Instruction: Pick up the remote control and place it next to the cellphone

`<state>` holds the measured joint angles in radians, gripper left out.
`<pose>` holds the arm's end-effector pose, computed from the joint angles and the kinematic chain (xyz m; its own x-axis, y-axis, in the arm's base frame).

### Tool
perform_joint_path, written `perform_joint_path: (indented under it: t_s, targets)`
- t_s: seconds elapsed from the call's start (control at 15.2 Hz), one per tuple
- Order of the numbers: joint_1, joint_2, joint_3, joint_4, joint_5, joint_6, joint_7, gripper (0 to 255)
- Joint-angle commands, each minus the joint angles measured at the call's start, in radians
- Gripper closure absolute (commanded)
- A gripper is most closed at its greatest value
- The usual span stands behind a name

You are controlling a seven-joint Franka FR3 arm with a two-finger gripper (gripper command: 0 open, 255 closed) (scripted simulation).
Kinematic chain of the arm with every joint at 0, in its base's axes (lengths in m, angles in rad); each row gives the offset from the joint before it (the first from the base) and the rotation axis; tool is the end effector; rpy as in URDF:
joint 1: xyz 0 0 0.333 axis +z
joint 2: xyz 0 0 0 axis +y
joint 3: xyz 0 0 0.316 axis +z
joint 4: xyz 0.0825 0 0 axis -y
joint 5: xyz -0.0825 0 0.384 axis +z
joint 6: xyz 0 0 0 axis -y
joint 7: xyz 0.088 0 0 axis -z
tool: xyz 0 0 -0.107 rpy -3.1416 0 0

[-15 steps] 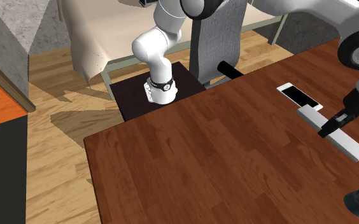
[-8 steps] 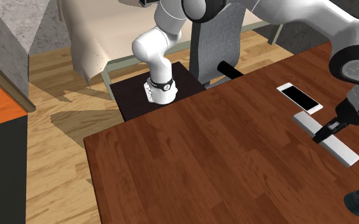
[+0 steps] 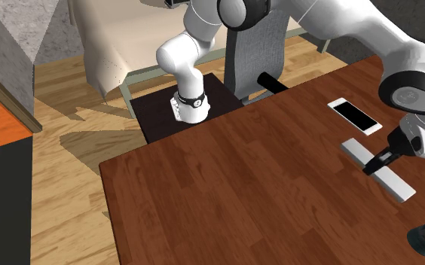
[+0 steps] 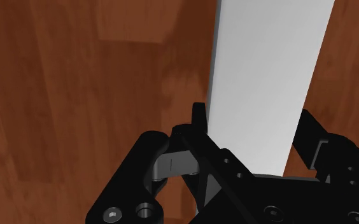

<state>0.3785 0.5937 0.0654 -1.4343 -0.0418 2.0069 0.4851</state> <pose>0.6475 0.2959 0.3451 0.9993 -0.0340 -0.0170 -0.0339 -0.9994 0.0101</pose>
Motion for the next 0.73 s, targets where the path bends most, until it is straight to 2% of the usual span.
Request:
perform_joint_path:
  t_s: [0.0, 0.33, 0.4, 0.66]
  targets:
    - [0.000, 0.000, 0.000, -0.004, 0.000, 0.005, 0.000, 255]
    - [0.000, 0.000, 0.000, -0.004, 0.000, 0.005, 0.000, 255]
    - [0.000, 0.000, 0.000, -0.004, 0.000, 0.005, 0.000, 0]
    - [0.000, 0.000, 0.000, -0.004, 0.000, 0.005, 0.000, 0]
